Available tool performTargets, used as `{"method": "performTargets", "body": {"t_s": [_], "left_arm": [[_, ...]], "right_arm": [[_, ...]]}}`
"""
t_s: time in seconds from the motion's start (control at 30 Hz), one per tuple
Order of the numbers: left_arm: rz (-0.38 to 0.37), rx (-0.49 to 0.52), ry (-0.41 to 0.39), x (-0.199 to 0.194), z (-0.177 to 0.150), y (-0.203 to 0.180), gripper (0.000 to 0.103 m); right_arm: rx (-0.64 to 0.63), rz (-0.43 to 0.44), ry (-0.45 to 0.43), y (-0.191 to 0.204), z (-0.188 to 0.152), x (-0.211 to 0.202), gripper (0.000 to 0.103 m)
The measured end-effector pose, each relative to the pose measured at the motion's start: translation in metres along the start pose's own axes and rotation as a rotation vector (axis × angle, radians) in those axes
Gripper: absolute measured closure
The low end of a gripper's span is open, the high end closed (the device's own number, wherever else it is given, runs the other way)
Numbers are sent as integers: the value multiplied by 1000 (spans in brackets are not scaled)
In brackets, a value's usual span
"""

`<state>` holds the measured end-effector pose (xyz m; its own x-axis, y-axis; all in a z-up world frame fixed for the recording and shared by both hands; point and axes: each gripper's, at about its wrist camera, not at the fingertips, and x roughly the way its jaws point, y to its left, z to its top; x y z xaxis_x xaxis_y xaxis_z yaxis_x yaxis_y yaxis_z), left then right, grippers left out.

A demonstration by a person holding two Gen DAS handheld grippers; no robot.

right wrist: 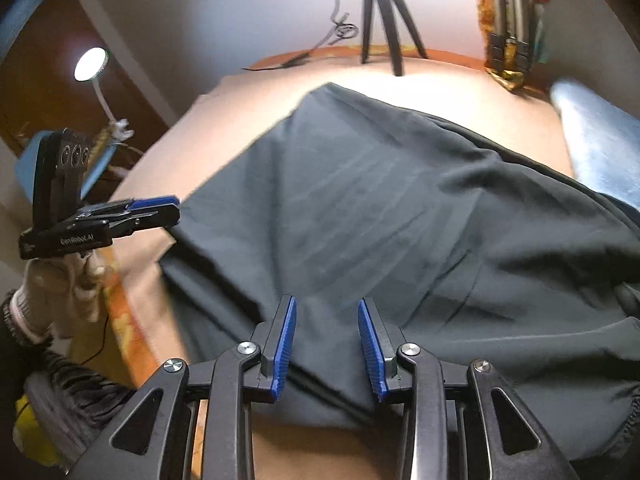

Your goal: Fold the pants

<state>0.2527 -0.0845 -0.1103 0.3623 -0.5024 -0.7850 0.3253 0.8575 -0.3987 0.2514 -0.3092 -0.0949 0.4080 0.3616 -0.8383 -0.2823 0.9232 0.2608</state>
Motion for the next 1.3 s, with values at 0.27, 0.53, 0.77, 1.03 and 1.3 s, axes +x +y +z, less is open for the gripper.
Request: {"method": "performTargets", "body": {"t_s": [0.27,0.53,0.77,1.03,1.3], "left_arm": [[-40,-8,23,13,-2,-9,99],[-45,-17,-37,-8,-1,-4,100],[-37,41,-53,-8,0,-25,100],[-52,59,-34,1,-6,-30,100],[-92,90,-39,1,-5,-41,100]], "right_arm": [[89,-134,-5,-37,-4,0,68],[131,-204,-7,-53,0,-2,69],[176,1,-54,-31,32,-17,55],[124,144,-1,28,115,20,43],[96,-5,163,75,160,103,44]]}}
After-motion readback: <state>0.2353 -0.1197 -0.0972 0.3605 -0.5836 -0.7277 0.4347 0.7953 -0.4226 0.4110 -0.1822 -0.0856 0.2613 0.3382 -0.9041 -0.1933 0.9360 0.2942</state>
